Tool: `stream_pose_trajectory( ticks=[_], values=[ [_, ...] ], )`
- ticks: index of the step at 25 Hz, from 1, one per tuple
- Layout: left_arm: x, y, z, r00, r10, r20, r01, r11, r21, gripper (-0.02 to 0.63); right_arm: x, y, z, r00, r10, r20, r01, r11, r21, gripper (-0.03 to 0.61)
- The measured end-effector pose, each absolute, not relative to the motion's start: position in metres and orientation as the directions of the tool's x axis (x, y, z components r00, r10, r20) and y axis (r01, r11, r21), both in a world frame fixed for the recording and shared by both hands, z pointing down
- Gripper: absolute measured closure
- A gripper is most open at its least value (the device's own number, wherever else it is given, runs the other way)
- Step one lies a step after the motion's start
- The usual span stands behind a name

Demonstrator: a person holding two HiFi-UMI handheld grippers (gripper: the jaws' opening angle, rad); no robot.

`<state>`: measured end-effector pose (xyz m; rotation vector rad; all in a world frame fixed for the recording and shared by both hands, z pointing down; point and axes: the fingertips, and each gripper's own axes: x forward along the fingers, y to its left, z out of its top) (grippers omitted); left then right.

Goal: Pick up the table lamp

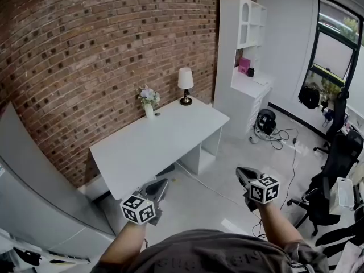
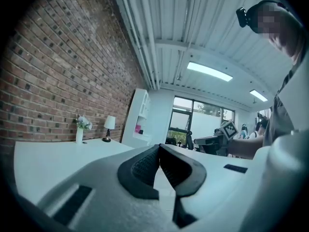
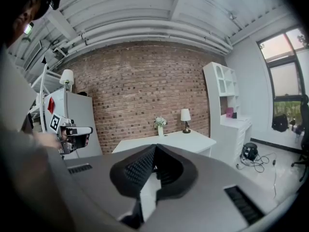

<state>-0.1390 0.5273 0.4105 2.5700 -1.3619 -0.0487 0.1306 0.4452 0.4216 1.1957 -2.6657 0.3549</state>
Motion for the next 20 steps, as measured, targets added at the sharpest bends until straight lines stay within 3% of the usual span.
stream_pose_trajectory(
  ticks=[20],
  values=[
    [0.008, 0.494, 0.399, 0.560, -0.826, 0.067, -0.816, -0.536, 0.215, 0.610, 0.276, 0.414, 0.416, -0.649, -0.709, 0.276, -0.751, 0.655, -0.085, 0.586]
  ],
)
